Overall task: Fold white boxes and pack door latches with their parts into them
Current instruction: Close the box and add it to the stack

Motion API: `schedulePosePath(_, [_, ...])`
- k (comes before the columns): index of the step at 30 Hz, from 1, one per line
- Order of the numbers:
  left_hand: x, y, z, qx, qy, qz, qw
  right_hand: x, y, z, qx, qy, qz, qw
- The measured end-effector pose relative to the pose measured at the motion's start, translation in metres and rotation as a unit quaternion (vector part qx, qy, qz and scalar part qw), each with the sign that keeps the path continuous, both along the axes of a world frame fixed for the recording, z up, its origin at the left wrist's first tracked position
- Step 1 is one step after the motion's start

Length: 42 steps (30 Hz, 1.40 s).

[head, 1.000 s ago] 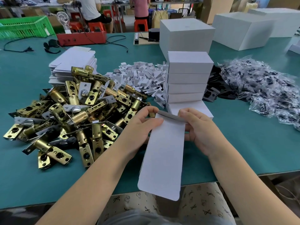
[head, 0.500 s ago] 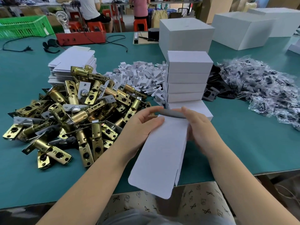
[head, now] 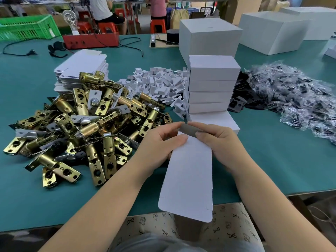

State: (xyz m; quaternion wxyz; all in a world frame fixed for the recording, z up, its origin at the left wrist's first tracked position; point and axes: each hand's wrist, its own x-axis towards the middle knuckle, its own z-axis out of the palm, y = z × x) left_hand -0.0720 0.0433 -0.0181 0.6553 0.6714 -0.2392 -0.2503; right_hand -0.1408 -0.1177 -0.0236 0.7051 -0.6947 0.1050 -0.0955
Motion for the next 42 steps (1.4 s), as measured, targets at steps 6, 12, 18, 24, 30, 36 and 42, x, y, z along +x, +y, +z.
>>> schedulePosePath(6, [0.004, -0.001, -0.002, 0.006, 0.007, 0.021, 1.0, -0.001, 0.0, 0.001, -0.033, -0.011, 0.021, 0.999])
schedulePosePath(12, [0.002, 0.001, -0.001, -0.016, 0.037, 0.049, 0.998, 0.001, -0.007, 0.0, 0.05, 0.015, 0.046, 0.998])
schedulePosePath(18, [0.017, -0.003, 0.009, -0.018, 0.082, 0.038, 0.996, -0.002, -0.016, 0.0, 0.188, 0.019, 0.118, 0.975])
schedulePosePath(24, [0.016, 0.009, -0.007, -0.22, 0.187, -0.01, 0.957, 0.003, -0.021, 0.002, 0.26, -0.075, 0.022, 0.962])
schedulePosePath(30, [0.013, 0.002, -0.007, -0.155, 0.056, -0.045, 0.985, 0.007, -0.02, -0.001, 0.213, -0.114, -0.096, 0.966])
schedulePosePath(36, [0.015, -0.001, -0.004, -0.158, 0.133, 0.096, 0.974, 0.006, -0.007, -0.004, 0.04, -0.088, -0.158, 0.983])
schedulePosePath(42, [0.014, 0.0, -0.001, -0.156, 0.171, 0.071, 0.97, 0.005, -0.006, -0.002, 0.009, -0.091, -0.194, 0.977])
